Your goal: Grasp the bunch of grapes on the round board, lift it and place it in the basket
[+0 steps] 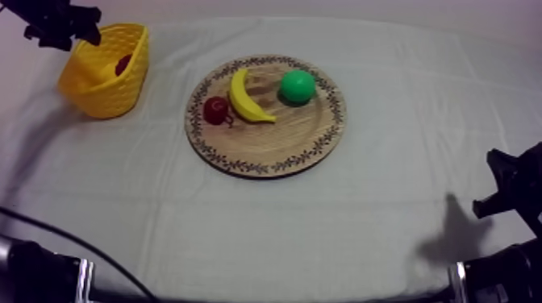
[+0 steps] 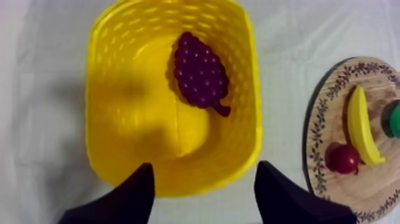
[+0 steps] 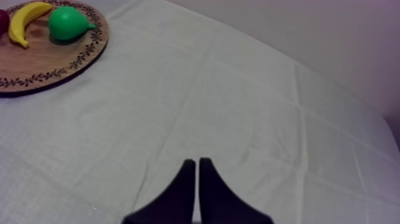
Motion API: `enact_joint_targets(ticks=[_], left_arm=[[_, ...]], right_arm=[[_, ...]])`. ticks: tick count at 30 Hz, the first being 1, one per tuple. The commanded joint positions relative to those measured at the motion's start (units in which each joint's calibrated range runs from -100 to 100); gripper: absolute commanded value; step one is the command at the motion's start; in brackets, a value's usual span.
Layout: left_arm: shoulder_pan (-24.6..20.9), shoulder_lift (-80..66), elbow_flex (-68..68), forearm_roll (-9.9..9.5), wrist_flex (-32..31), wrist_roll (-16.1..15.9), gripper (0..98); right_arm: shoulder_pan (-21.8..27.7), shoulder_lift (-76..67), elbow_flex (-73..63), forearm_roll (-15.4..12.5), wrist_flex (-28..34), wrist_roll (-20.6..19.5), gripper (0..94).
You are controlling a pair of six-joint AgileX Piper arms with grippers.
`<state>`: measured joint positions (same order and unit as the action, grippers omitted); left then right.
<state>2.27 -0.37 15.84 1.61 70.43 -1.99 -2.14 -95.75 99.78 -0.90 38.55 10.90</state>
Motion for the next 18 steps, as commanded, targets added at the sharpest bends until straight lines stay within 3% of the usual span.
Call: enact_joint_targets(ticks=[1, 10, 18], left_arm=[[0.11, -6.27, 5.09, -0.15, -2.31, -0.10, 61.8], [0.52, -20.32, 19.54, -0.91, -12.48, -1.14, 55.8], [1.39, -33.81, 35.57, -3.21, -25.06, 1.37, 46.1]], right_arm=[[-0.01, 0.00, 0.00, -0.01, -0.01, 0.02, 0.3], [-0.01, 0.00, 0.00, -0.01, -0.01, 0.02, 0.3], [-0.01, 0.00, 0.00, -0.01, -0.01, 0.02, 0.3]])
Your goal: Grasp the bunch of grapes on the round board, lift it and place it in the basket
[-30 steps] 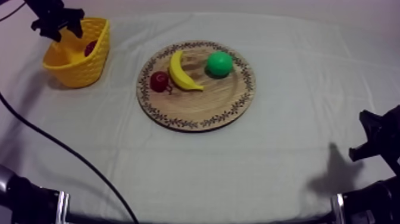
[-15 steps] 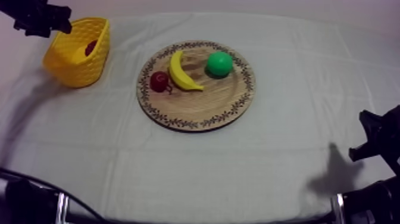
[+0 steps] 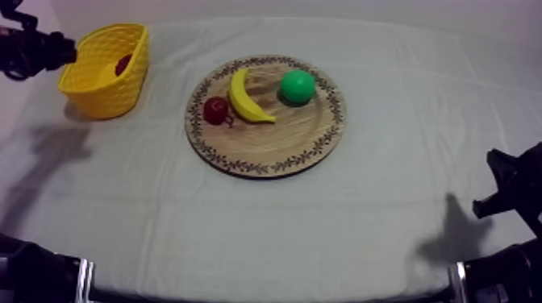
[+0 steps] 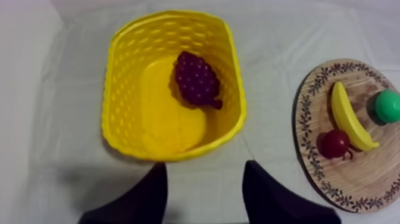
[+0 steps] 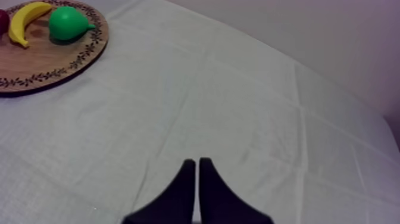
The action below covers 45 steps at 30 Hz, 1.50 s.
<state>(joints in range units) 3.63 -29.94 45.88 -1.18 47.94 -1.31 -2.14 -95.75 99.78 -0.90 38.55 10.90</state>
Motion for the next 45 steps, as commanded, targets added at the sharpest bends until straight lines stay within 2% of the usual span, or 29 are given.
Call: enact_joint_targets(ticks=[1, 7, 15, 22, 27, 32, 35, 39, 45], left_arm=[[0.12, -6.01, 7.41, -0.90, -3.45, 1.27, 44.9], [0.45, -17.78, 19.94, -3.82, -7.45, 5.98, 32.8], [0.69, -37.73, 38.34, -6.36, -10.60, 12.46, 14.0], [0.89, -50.60, 47.69, -7.65, -10.56, 16.26, 3.7], [0.57, -56.98, 49.69, -6.97, -9.38, 14.73, 0.7], [0.14, -61.54, 50.67, -3.32, -9.46, 9.37, 3.0], [-0.06, -63.46, 50.94, -1.85, -9.46, 10.49, 1.2], [-0.89, -65.96, 51.23, -1.27, -9.73, 12.70, 0.4], [-1.41, -69.17, 51.99, -1.07, -10.39, 12.19, 0.1]], right_arm=[[-0.01, 0.00, 0.00, -0.01, -0.01, 0.02, 0.3], [-0.01, 0.00, 0.00, -0.01, -0.01, 0.02, 0.3], [-0.01, 0.00, 0.00, -0.01, -0.01, 0.02, 0.3], [-0.01, 0.00, 0.00, -0.01, -0.01, 0.02, 0.3], [-0.01, 0.00, 0.00, -0.01, -0.01, 0.02, 0.3], [-0.01, 0.00, 0.00, -0.01, -0.01, 0.02, 0.3], [-0.01, 0.00, 0.00, -0.01, -0.01, 0.02, 0.3], [-0.01, 0.00, 0.00, -0.01, -0.01, 0.02, 0.3], [-0.01, 0.00, 0.00, -0.01, -0.01, 0.02, 0.3]])
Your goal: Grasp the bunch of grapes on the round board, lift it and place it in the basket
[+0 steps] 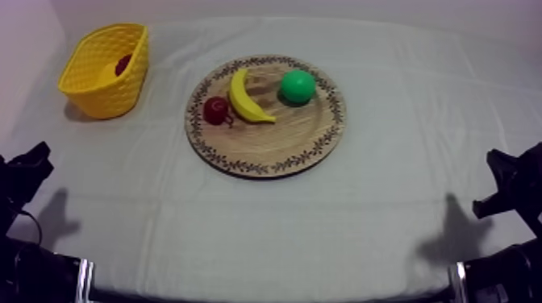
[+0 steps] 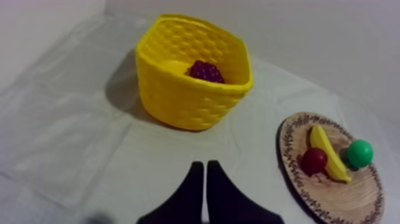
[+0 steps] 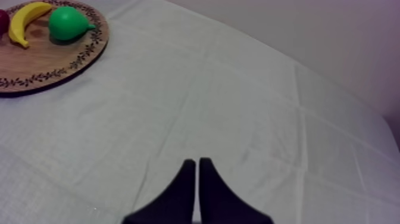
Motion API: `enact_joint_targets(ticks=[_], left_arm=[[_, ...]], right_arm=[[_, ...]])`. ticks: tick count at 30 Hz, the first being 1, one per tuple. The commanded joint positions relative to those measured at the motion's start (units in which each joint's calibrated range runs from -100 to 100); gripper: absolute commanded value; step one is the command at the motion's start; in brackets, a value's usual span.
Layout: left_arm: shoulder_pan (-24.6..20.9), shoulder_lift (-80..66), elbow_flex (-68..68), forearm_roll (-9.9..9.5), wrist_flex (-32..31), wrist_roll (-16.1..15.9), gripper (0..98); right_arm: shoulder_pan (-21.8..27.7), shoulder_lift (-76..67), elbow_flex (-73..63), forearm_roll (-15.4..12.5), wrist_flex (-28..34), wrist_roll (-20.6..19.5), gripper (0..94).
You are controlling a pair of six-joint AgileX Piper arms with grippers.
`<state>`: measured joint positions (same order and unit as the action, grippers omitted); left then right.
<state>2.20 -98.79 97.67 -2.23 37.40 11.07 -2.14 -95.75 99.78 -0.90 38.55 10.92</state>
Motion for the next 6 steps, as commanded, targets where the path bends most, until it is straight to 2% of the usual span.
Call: enact_joint_targets(ticks=[1, 6], left_arm=[[0.06, -0.57, 0.34, -0.02, 0.12, -0.27, 0.1], [0.13, -1.03, 0.69, 0.00, 0.05, -0.41, 0.1]], right_arm=[[-0.01, 0.00, 0.00, -0.01, -0.01, -0.01, 0.3], [-0.01, 0.00, 0.00, -0.01, -0.01, -0.01, 0.3]])
